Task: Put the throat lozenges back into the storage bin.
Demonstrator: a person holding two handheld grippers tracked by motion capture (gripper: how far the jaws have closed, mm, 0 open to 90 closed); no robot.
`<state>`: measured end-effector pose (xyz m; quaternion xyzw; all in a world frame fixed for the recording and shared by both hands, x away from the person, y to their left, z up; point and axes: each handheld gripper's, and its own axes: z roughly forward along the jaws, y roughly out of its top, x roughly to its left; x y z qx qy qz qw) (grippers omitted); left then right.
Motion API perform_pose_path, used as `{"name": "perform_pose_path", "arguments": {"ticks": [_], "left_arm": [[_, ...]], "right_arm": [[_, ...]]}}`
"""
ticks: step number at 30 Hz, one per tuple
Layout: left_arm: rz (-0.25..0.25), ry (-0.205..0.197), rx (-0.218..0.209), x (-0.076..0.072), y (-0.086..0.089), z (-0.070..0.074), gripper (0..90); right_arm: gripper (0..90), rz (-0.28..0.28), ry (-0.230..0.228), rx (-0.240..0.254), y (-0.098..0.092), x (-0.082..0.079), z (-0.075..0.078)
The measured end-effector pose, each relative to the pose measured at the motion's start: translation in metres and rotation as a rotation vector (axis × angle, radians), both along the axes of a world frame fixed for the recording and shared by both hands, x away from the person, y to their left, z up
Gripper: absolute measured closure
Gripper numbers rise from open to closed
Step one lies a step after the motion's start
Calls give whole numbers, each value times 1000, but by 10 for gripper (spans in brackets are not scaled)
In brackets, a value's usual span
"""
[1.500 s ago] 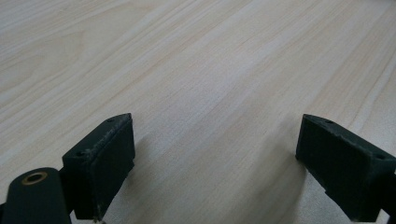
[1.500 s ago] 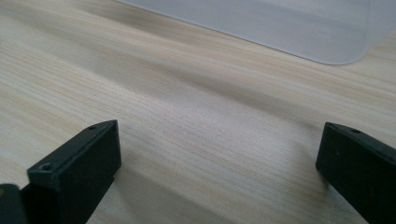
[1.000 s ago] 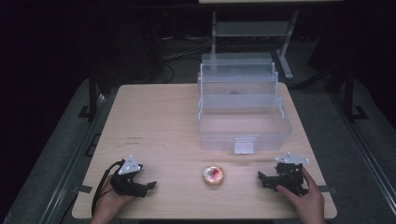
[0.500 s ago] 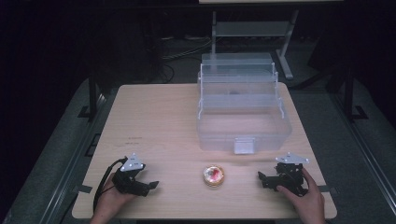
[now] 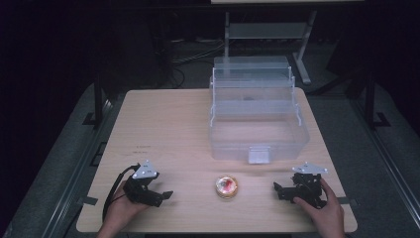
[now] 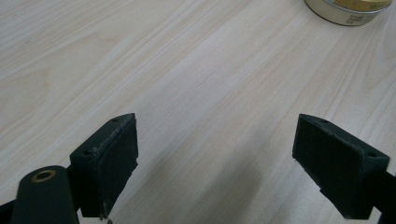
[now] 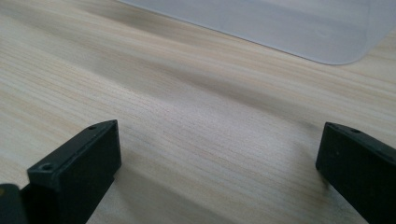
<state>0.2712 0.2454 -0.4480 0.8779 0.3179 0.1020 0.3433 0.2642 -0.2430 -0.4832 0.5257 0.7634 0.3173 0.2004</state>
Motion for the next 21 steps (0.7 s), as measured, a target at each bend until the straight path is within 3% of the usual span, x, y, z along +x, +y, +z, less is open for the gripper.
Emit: {"name": "perform_pose_path", "arguments": {"ticks": [21], "left_arm": [[-66,-3,-1,4,-25,9,141]], "right_arm": [[0,0,0,0,0,0,0]]}}
